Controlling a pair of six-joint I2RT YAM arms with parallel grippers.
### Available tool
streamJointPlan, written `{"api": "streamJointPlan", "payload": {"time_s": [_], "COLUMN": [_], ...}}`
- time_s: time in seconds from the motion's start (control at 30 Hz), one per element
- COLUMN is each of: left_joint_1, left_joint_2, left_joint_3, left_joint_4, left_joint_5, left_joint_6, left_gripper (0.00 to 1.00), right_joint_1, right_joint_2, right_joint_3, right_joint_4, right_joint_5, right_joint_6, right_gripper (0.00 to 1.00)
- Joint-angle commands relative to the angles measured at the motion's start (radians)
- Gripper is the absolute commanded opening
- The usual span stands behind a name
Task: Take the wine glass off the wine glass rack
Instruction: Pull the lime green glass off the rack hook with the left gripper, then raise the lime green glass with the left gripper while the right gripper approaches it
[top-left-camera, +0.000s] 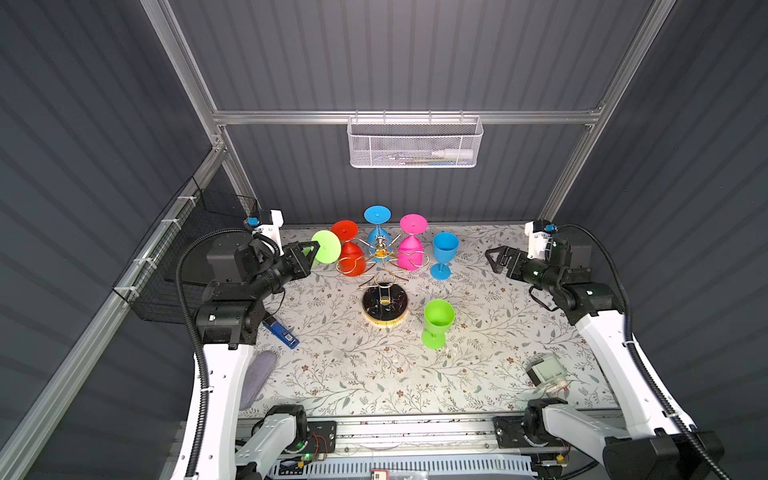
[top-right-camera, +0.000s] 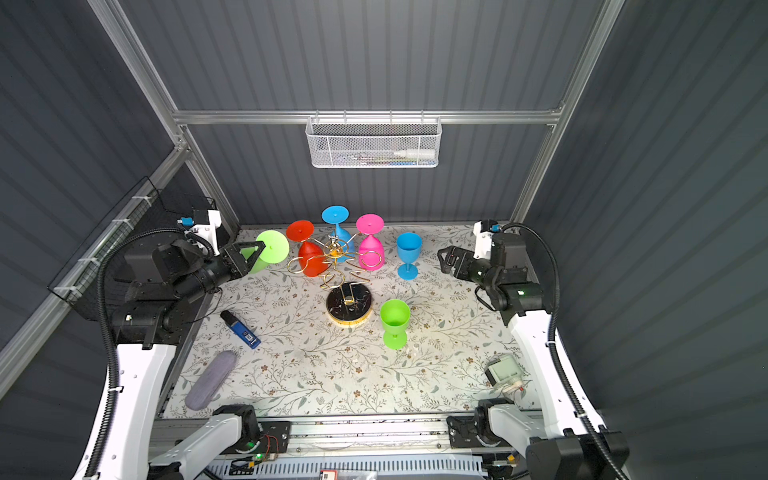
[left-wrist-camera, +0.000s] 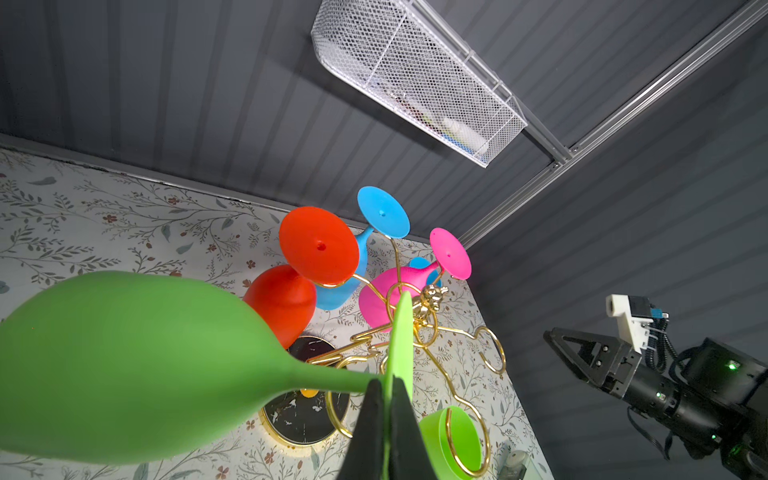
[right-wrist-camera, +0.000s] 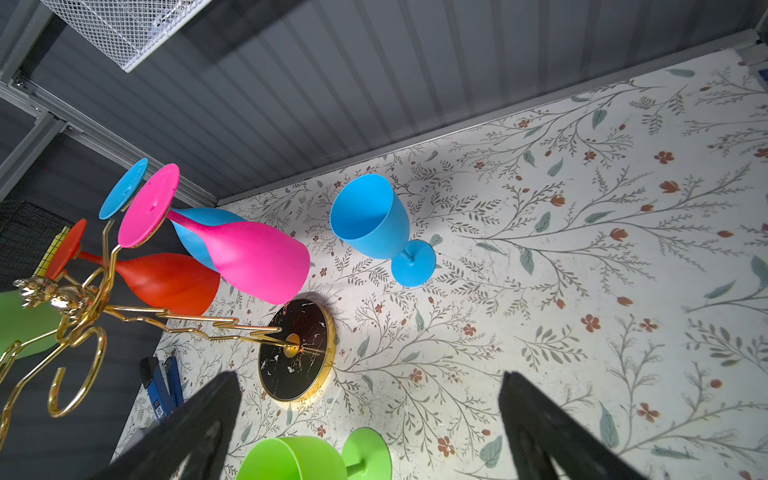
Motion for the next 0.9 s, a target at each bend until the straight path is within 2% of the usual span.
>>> {"api": "streamJointPlan", "payload": {"time_s": [0.0, 0.17, 0.2, 0.4, 0.57, 0.87], "left_joint_1": [-0.006, -0.006, -0.006, -0.006, -0.006, -0.011], "left_joint_2": [-0.016, -0.008, -0.005, 0.016, 0.047, 0.111], "left_joint_3": [0.081, 0.123, 0.131, 0.145, 0.147, 0.108], "left_joint_4": [0.02, 0.07, 0.08, 0.177, 0.317, 0.63], "left_joint_5": [0.066, 0.162, 0.182, 0.311, 0.438, 0.59], "left_joint_6": [0.011, -0.02, -0.025, -0.093, -0.2, -0.456], "left_gripper": [0.0, 0.0, 0.0, 0.0, 0.0, 0.0], "right_joint_1": [0.002, 0.001, 0.001, 0.003, 0.02, 0.224], "right_joint_2": [-0.023, -0.04, -0.043, -0.078, -0.147, -0.203], "right_joint_3": [0.007, 0.005, 0.004, -0.011, -0.058, -0.06], "right_joint_4": [0.009, 0.023, 0.028, 0.076, 0.213, 0.371], "right_joint_5": [-0.012, -0.012, -0.049, -0.109, -0.218, -0.206], "right_joint_6": [-0.019, -0.024, -0.024, -0.037, -0.056, -0.269], "right_gripper": [0.99, 0.99, 0.99, 0.99, 0.99, 0.99]}}
